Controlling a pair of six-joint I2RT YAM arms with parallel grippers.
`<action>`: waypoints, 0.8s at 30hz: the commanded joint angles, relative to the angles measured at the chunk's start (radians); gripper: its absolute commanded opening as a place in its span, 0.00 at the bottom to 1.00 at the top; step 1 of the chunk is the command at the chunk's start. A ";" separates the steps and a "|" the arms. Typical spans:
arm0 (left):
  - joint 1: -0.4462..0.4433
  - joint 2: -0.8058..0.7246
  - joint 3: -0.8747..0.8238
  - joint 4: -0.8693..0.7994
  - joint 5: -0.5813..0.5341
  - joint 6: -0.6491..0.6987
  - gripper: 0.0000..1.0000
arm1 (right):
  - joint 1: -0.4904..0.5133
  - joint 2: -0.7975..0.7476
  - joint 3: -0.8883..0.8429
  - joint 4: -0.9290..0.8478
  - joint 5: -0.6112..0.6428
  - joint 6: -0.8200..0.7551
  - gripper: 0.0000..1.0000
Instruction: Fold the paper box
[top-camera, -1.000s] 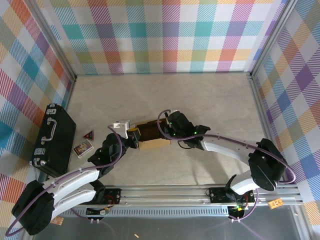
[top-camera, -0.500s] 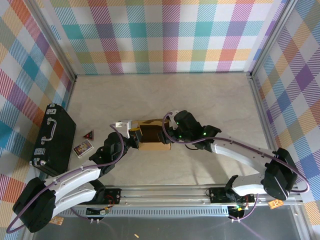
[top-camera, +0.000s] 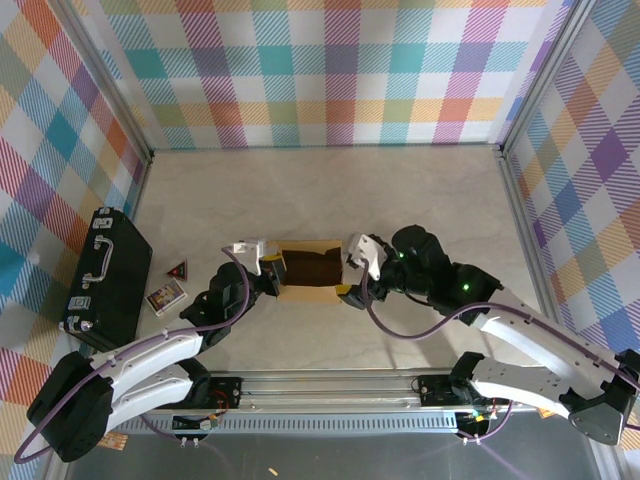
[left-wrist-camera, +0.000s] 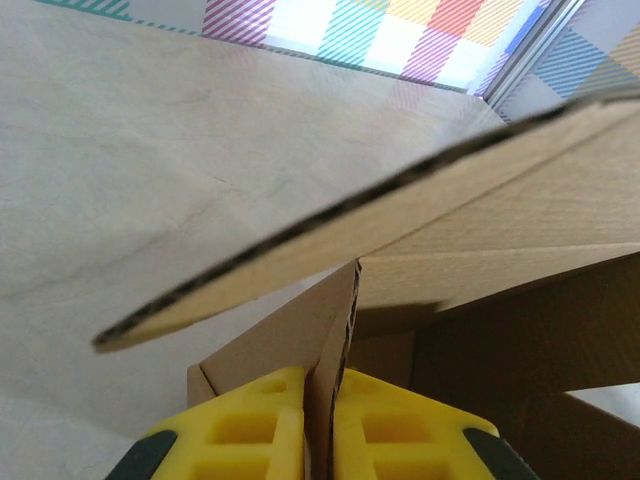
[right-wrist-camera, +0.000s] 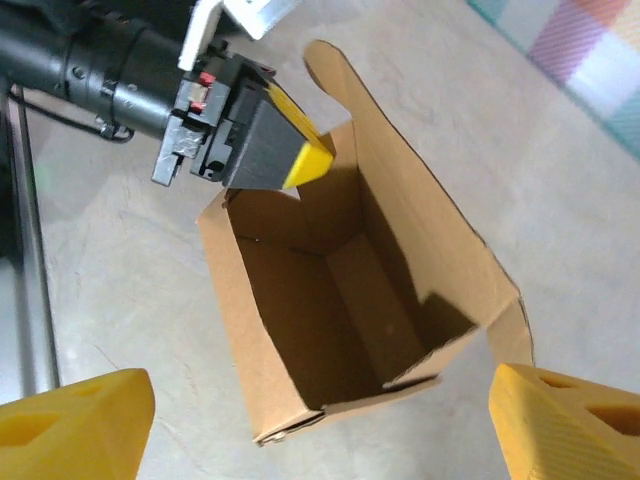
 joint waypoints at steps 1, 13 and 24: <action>-0.011 0.008 0.014 -0.035 0.024 -0.023 0.13 | -0.001 0.107 0.112 -0.021 -0.030 -0.288 0.87; -0.010 -0.013 0.015 -0.050 0.020 -0.019 0.13 | -0.004 0.611 0.611 -0.364 -0.056 -0.511 0.65; -0.010 -0.025 0.027 -0.058 0.013 -0.007 0.14 | -0.018 0.737 0.696 -0.380 -0.041 -0.513 0.15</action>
